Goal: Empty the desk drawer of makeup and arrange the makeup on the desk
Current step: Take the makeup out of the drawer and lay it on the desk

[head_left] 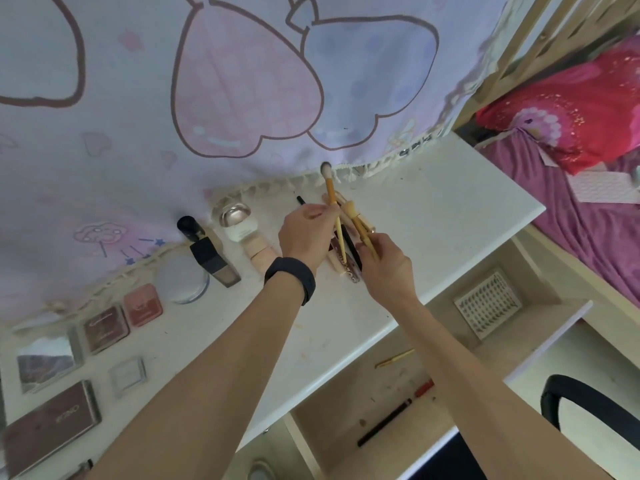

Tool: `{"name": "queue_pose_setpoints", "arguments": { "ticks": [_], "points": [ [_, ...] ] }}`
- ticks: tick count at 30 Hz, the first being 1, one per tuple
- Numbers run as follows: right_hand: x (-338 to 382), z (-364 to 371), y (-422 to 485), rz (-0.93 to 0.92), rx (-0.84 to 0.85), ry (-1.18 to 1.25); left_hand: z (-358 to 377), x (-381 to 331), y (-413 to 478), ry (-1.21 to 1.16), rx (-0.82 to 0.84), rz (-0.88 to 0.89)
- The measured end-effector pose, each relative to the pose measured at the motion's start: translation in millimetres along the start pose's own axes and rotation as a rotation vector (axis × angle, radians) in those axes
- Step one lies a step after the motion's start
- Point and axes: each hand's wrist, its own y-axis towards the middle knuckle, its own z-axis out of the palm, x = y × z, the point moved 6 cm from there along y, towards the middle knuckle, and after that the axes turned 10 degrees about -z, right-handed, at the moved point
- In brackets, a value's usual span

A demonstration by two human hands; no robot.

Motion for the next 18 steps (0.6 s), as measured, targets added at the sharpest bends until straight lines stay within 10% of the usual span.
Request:
{"name": "queue_pose_setpoints", "arguments": {
  "ticks": [18],
  "points": [
    [2.0, 2.4, -35.9, -0.245, -0.049, -0.146, -38.2, 111.7, -76.8, -0.056, -0.096, -0.185]
  ]
}}
